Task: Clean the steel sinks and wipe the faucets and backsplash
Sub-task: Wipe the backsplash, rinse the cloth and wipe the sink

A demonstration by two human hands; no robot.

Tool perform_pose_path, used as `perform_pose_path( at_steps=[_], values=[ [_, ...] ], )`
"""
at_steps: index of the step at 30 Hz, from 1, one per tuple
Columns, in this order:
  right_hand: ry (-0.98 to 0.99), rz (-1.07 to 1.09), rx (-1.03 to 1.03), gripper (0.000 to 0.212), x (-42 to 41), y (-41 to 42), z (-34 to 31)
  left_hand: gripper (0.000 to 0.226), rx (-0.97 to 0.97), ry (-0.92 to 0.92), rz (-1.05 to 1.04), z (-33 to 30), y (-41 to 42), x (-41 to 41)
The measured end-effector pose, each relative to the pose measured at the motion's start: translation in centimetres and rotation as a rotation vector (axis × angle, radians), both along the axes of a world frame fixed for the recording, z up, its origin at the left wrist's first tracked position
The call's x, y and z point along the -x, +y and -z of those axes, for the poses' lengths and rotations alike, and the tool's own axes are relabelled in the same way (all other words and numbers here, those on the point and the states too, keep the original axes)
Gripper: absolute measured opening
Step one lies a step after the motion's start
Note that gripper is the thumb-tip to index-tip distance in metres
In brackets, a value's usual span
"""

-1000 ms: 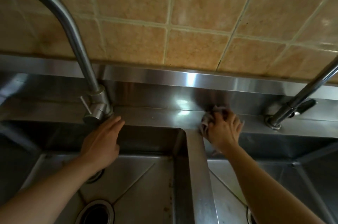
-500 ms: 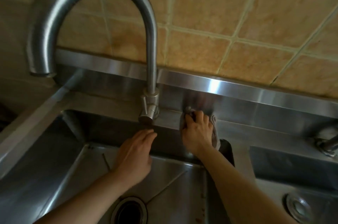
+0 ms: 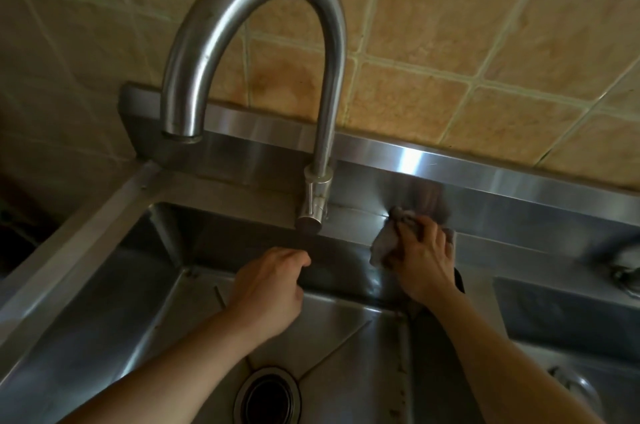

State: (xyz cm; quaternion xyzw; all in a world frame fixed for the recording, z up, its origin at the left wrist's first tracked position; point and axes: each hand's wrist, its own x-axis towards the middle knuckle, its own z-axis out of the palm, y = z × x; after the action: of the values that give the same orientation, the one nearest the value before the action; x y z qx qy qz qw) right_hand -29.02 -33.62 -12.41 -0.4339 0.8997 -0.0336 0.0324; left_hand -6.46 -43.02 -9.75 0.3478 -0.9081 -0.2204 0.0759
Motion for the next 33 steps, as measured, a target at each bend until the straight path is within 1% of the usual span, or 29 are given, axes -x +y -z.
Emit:
perform_pose_path(
  at_steps=[2, 6, 8, 12, 14, 18, 20, 22, 24, 25, 27, 29, 30, 33],
  values=[
    [-0.025, 0.008, -0.028, 0.075, -1.0, -1.2, -0.1, 0.043, 0.011, -0.007, 0.0, 0.2, -0.3, -0.2],
    [-0.01, -0.253, -0.018, 0.077, -4.5, -5.7, 0.1, 0.043, 0.026, -0.033, -0.012, 0.4, -0.6, -0.4],
    [0.01, -0.3, -0.007, 0.078, -5.2, -6.9, 0.2, 0.044, 0.035, -0.058, -0.009, 0.5, -0.5, -0.4],
    [0.07, -0.434, -0.038, 0.072, -3.0, -6.1, 0.7, 0.045, 0.018, -0.074, -0.001, 0.8, 0.3, 1.1],
    [0.06, -0.459, -0.054, 0.069, -1.1, -4.9, 0.8, 0.046, 0.011, -0.068, 0.01, 0.8, 1.2, 2.9],
    [-0.004, -0.357, -0.055, 0.067, 3.1, -0.4, 0.6, 0.053, 0.039, -0.01, 0.015, 0.4, 2.9, 7.7],
    [-0.039, -0.318, -0.087, 0.069, 5.2, 2.1, 0.3, 0.059, 0.067, -0.044, 0.027, 0.2, 3.3, 10.0],
    [-0.084, -0.29, -0.132, 0.076, 7.2, 3.6, 0.2, 0.063, 0.089, -0.1, 0.069, 0.3, 3.4, 11.9],
    [-0.151, -0.254, -0.162, 0.074, 9.1, 5.0, 0.1, 0.065, 0.107, -0.159, 0.114, 0.6, 3.6, 13.4],
    [-0.169, -0.219, -0.144, 0.069, 9.8, 6.0, 0.0, 0.065, 0.115, -0.185, 0.126, 0.8, 3.8, 13.8],
    [-0.173, -0.107, -0.057, 0.054, 11.4, 8.9, 0.0, 0.063, 0.131, -0.22, 0.117, 1.1, 4.2, 14.6],
    [-0.144, 0.006, -0.002, 0.053, 13.6, 12.4, 0.2, 0.061, 0.148, -0.23, 0.076, 1.2, 4.6, 15.1],
    [-0.127, 0.05, -0.031, 0.058, 15.0, 14.2, 0.2, 0.059, 0.16, -0.235, 0.058, 1.2, 4.7, 15.3],
    [-0.043, 0.116, -0.223, 0.093, 20.0, 18.8, 1.0, 0.056, 0.207, -0.26, 0.031, 1.1, 5.2, 15.9]
  ],
)
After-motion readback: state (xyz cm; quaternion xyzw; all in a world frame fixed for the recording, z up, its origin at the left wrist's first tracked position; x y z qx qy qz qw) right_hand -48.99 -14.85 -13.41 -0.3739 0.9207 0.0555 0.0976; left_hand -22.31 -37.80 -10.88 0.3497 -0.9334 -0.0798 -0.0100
